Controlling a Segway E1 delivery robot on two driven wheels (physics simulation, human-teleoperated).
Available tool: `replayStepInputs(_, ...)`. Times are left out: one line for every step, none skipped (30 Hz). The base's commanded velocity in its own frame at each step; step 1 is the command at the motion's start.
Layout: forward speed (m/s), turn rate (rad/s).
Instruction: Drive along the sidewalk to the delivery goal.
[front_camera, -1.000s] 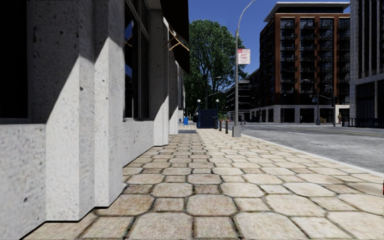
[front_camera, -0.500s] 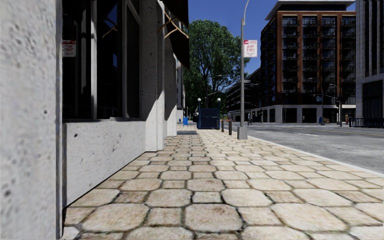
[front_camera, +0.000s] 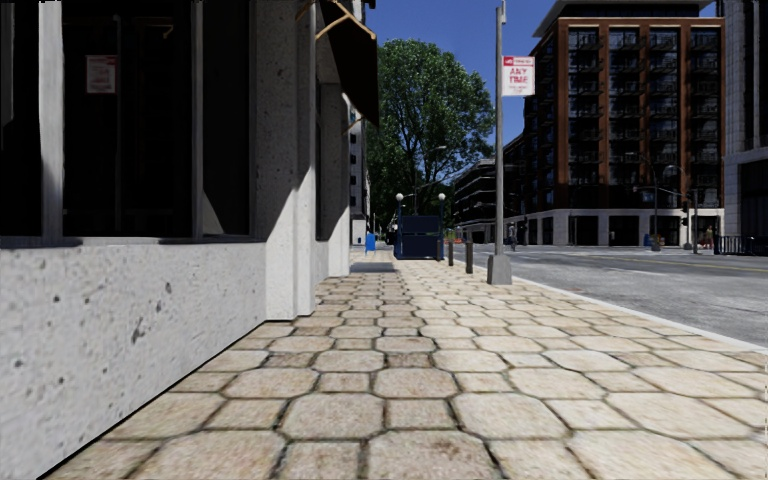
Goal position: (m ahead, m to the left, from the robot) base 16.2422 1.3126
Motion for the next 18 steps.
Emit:
replayStepInputs(2.00, 0.00)
replayStepInputs(2.00, 0.00)
replayStepInputs(2.00, 0.00)
replayStepInputs(2.00, 0.00)
replayStepInputs(2.00, 0.00)
replayStepInputs(2.00, 0.00)
replayStepInputs(2.00, 0.00)
replayStepInputs(2.00, 0.00)
replayStepInputs(2.00, 0.00)
replayStepInputs(2.00, 0.00)
replayStepInputs(2.00, 0.00)
replayStepInputs(2.00, 0.00)
replayStepInputs(2.00, 0.00)
replayStepInputs(2.00, 0.00)
replayStepInputs(2.00, 0.00)
replayStepInputs(2.00, 0.00)
replayStepInputs(2.00, 0.00)
replayStepInputs(2.00, 0.00)
